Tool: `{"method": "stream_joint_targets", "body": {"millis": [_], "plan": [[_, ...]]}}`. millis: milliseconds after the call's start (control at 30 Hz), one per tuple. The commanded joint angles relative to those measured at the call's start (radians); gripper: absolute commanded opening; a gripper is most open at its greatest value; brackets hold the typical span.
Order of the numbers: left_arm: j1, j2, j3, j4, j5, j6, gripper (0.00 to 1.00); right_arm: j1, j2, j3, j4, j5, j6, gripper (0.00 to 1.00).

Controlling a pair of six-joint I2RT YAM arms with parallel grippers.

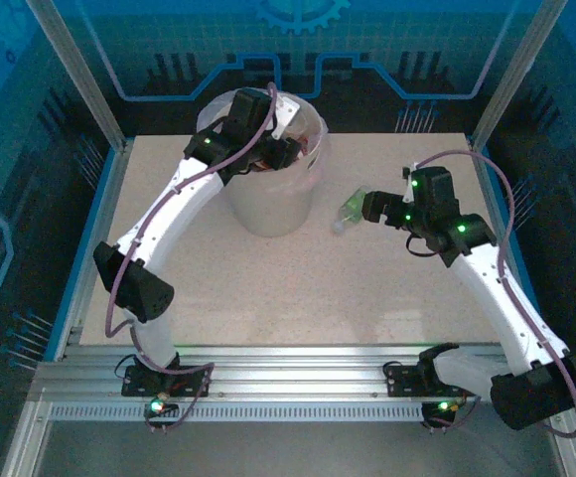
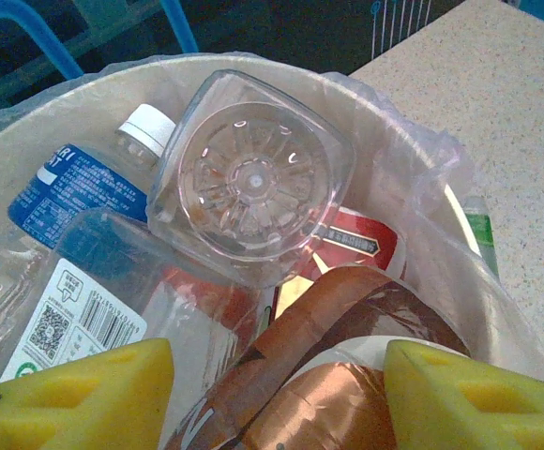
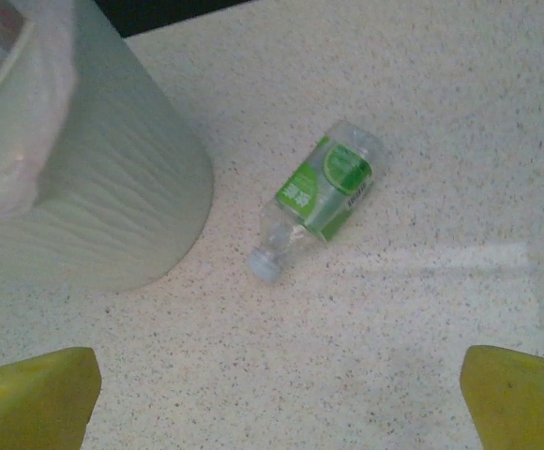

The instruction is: Put the plastic bottles in the bin

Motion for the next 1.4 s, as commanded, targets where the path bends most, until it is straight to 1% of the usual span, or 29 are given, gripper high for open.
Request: {"method": "stream_joint_targets", "body": {"millis": [0, 133, 300, 433, 600, 667, 700, 733, 1000, 1100, 1233, 1367], "plan": [[0.019, 0.012, -0.030, -0.022, -0.008, -0.022, 0.62, -0.012, 0.050, -0.016, 0.030, -0.034, 0.061, 1.00], [0.020, -0.008, -0.030, 0.000, -0.003, -0.034, 0.64, -0.005, 0.110, -0.031, 0.068, -0.029, 0.087, 1.00], [0.019, -0.057, -0.013, 0.052, 0.014, -0.059, 0.69, 0.012, 0.174, -0.042, 0.103, 0.009, 0.111, 1.00], [0.019, -0.119, -0.024, 0.129, 0.025, -0.091, 0.79, 0.031, 0.241, -0.032, 0.124, 0.038, 0.132, 1.00], [0.019, -0.213, -0.102, 0.251, 0.025, -0.138, 0.86, 0.047, 0.343, -0.003, 0.155, 0.056, 0.161, 1.00], [0.019, -0.255, -0.145, 0.284, 0.020, -0.160, 0.93, 0.051, 0.389, 0.017, 0.162, 0.059, 0.172, 1.00], [0.019, -0.282, -0.175, 0.303, 0.020, -0.175, 0.98, 0.054, 0.413, 0.029, 0.164, 0.062, 0.179, 1.00], [0.019, -0.310, -0.211, 0.327, 0.021, -0.189, 0.99, 0.056, 0.435, 0.040, 0.165, 0.068, 0.186, 1.00], [0.021, -0.548, -0.537, 0.502, 0.014, -0.320, 0.99, 0.058, 0.610, 0.135, 0.178, 0.113, 0.229, 1.00], [0.021, -0.613, -0.629, 0.543, 0.003, -0.355, 0.99, 0.061, 0.673, 0.178, 0.179, 0.133, 0.244, 1.00], [0.022, -0.663, -0.692, 0.544, -0.021, -0.374, 0.99, 0.061, 0.732, 0.227, 0.176, 0.183, 0.284, 1.00], [0.025, -0.683, -0.709, 0.536, -0.025, -0.373, 0.99, 0.075, 0.793, 0.291, 0.149, 0.258, 0.309, 1.00]]}}
